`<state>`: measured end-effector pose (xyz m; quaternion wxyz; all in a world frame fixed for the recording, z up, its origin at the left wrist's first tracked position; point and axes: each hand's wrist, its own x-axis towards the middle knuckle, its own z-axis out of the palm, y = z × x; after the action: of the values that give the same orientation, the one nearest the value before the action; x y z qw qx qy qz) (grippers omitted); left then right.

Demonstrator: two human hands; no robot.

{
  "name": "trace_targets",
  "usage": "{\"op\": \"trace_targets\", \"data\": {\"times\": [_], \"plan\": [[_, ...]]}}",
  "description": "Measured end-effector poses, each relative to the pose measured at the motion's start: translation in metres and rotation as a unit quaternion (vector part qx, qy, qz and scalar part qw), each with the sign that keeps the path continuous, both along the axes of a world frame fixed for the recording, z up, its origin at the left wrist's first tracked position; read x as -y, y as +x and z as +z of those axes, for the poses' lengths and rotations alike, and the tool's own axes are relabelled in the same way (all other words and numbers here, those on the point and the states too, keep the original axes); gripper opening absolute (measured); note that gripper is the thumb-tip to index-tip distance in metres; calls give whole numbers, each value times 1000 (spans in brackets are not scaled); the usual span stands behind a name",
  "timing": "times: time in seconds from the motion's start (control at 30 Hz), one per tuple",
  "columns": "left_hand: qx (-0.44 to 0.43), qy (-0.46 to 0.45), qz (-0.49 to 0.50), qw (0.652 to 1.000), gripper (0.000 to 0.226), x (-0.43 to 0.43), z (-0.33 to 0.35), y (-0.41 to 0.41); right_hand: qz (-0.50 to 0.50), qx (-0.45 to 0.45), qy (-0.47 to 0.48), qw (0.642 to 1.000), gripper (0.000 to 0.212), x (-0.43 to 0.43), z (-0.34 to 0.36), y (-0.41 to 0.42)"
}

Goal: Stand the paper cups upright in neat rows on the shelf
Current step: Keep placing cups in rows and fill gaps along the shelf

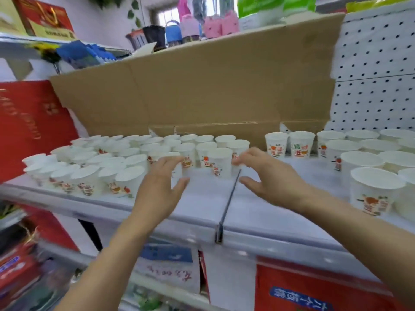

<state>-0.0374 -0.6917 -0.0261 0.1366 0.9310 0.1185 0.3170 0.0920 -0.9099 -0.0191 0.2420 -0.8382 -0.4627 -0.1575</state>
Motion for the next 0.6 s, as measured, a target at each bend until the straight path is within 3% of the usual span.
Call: {"op": "trace_targets", "data": {"times": [0.1, 0.2, 0.33, 0.47, 0.6], "plan": [[-63, 47, 39, 996, 50, -54, 10, 19, -50, 32, -34, 998, 47, -52, 6, 21], [-126, 141, 56, 980, 41, -82, 14, 34, -91, 83, -91, 988, 37, -87, 4, 37], [-101, 228, 72, 966, 22, -90, 18, 44, -129, 153, -118, 973, 23, -103, -2, 44], [-69, 229, 35, 970, 15, -79, 21, 43, -118, 145, -84, 979, 22, -87, 2, 25], [26, 132, -84, 987, 7, -38, 25, 36, -100, 104, -5, 989, 18, -33, 4, -9]]}}
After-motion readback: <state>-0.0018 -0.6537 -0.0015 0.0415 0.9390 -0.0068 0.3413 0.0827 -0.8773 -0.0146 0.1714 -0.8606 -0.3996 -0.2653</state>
